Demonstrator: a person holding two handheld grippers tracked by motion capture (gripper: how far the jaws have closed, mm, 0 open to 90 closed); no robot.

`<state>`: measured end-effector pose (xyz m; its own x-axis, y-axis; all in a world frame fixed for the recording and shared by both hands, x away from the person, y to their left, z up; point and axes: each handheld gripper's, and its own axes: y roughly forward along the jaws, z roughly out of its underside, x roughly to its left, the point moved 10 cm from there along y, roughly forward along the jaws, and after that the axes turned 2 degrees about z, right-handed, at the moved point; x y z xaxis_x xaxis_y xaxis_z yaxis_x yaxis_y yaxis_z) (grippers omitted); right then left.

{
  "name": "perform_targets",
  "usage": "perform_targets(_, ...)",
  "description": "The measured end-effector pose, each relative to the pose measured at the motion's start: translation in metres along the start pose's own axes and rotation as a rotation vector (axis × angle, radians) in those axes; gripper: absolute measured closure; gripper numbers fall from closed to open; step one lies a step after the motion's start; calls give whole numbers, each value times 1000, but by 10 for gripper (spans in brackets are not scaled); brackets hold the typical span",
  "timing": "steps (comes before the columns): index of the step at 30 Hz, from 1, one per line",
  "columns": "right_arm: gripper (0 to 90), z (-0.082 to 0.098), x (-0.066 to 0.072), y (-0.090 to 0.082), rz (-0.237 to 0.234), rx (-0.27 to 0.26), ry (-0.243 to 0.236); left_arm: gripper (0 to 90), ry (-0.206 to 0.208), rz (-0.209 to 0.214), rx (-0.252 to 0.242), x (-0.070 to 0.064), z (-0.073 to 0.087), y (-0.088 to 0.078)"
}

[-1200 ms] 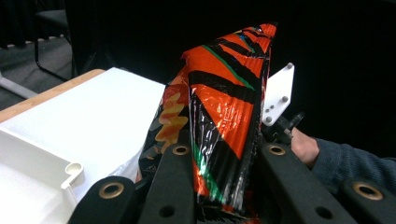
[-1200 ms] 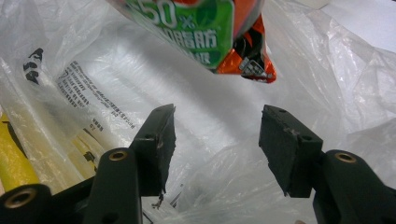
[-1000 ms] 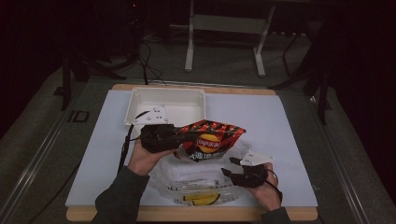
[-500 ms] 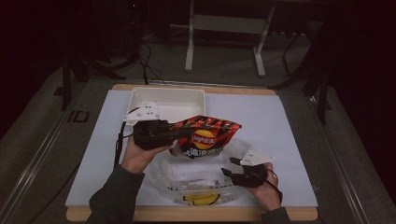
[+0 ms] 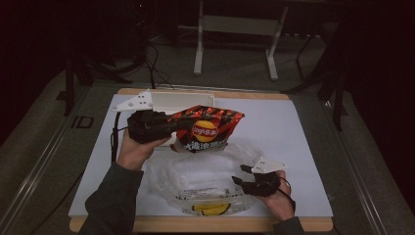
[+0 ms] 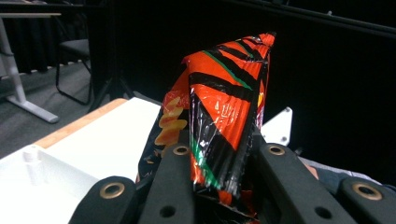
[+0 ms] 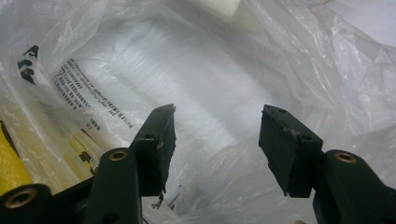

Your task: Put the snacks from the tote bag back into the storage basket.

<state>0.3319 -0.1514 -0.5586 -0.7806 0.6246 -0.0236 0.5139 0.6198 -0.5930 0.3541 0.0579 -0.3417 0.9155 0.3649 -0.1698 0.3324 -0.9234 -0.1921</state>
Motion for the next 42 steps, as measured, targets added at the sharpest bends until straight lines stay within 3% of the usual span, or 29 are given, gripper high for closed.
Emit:
perform_targets(4, 452, 0, 0, -1, 0, -3, 0, 829, 16, -17, 2, 22, -12, 1)
perform_targets(7, 452, 0, -1, -2, 3, -8, 6, 830, 12, -25, 1, 31, -15, 2)
perform_targets(10, 453, 0, -2, -3, 4, -12, 11, 829, 14, -43, 0, 52, -21, 5)
perform_targets(16, 452, 1, -2, -2, 1, -16, 14, 830, -1, -63, -14, 86, -21, 18)
perform_targets(24, 452, 5, -6, -6, 4, -17, 25, 829, -44, -102, 12, 128, -4, 25)
perform_targets(25, 452, 5, -7, -6, 5, -15, 26, 829, -44, -102, 12, 128, -4, 25)
perform_targets(32, 452, 7, -8, -5, 5, -16, 36, 826, -137, -113, 43, 166, 24, 40)
perform_targets(42, 451, 13, -9, -2, 1, -11, 54, 809, -234, -152, 126, 199, 64, 59)
